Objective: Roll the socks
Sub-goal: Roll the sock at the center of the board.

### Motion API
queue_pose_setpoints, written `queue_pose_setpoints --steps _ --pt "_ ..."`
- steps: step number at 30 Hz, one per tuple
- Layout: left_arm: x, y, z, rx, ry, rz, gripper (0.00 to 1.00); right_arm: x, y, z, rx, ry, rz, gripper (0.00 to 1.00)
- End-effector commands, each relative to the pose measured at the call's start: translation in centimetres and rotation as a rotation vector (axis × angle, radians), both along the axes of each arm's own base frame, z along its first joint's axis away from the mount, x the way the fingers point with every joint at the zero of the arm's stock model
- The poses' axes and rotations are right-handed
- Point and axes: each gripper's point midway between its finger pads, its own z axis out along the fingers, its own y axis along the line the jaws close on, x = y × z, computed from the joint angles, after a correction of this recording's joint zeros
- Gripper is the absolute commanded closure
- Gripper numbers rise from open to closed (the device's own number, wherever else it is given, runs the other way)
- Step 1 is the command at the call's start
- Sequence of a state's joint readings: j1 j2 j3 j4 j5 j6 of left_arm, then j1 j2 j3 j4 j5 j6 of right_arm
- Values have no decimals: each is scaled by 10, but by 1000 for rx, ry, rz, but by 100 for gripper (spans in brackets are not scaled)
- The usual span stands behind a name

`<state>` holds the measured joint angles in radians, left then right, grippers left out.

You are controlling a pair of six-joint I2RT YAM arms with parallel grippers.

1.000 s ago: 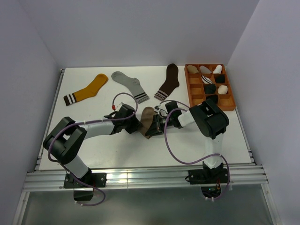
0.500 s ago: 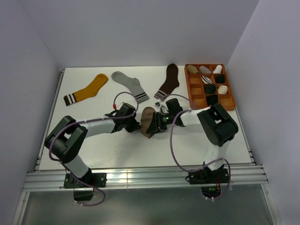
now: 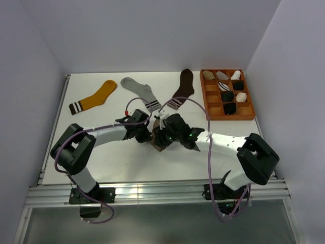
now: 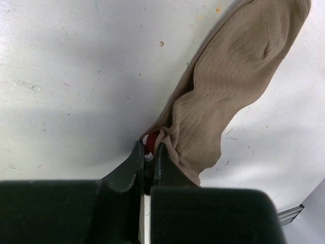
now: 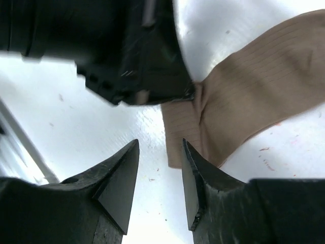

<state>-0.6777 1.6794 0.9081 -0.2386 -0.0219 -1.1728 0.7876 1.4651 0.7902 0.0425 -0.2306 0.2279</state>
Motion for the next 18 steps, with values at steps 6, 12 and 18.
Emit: queue_pose_setpoints --steps 6,12,18 --pt "-8 5 -7 62 45 -61 100 -3 0 -26 -212 -168 2 52" --pt "-7 4 -7 70 45 -73 100 -8 4 -45 -302 -196 14 51" --pt "-8 2 -8 66 57 -95 100 -13 5 -63 -369 -196 31 47"
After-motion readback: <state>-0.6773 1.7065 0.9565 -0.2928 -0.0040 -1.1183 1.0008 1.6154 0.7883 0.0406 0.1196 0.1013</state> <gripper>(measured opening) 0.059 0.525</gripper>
